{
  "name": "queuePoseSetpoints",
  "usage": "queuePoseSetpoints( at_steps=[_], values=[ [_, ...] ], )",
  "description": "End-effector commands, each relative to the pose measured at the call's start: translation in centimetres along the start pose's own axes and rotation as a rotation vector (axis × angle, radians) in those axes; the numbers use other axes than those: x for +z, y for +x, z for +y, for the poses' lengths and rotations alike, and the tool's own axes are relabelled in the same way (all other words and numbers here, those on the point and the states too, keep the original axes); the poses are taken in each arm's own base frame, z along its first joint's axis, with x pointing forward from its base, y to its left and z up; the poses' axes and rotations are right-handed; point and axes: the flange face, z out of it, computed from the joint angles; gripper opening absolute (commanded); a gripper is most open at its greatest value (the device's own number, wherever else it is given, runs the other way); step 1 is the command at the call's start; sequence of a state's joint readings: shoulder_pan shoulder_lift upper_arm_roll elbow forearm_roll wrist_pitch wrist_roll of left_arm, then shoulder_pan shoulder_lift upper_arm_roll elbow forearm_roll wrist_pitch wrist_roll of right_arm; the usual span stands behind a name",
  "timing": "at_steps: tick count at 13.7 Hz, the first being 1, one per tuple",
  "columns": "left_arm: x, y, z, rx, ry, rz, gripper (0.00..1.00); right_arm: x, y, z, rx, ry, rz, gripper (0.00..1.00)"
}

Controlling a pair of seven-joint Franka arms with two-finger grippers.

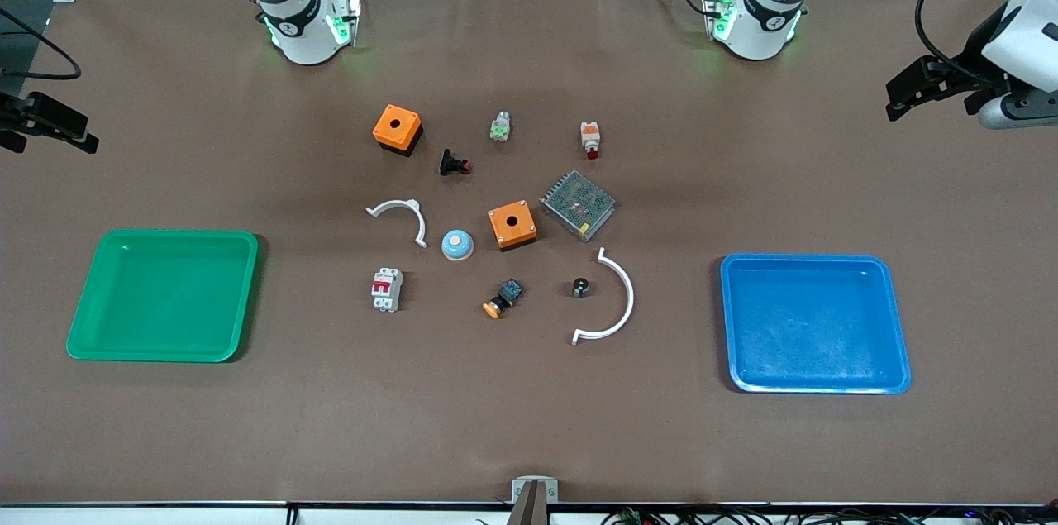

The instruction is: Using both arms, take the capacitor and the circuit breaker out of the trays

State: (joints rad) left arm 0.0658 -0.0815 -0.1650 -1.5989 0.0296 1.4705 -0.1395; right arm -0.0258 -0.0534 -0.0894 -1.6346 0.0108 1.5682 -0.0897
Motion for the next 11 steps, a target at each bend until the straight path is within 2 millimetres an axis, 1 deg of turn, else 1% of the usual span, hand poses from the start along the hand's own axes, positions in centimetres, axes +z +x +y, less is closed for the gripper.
queuePoseSetpoints(
  at_steps=[1, 3, 7, 11],
  values=[
    [-0.33, -0.77, 0.21, 0.012, -0.014, 0.0, 1.0, -0.06, -1.57, -0.71, -0.016, 0.013, 0.022, 1.0],
    [-0.25, -0.57, 0.23, 0.013, -0.016, -0.001, 1.0, -0.25, -1.54, -1.16, -0.026, 0.01, 0.024, 1.0],
    [0.19, -0.35, 0.82, 0.017, -0.058, -0.016, 1.0, -0.43, -1.57, -1.21, -0.027, 0.007, 0.024, 1.0],
    [-0.2, 0.03, 0.62, 0.016, -0.053, -0.005, 1.0, -0.58, -1.5, -1.29, -0.029, 0.006, 0.028, 1.0]
  ],
)
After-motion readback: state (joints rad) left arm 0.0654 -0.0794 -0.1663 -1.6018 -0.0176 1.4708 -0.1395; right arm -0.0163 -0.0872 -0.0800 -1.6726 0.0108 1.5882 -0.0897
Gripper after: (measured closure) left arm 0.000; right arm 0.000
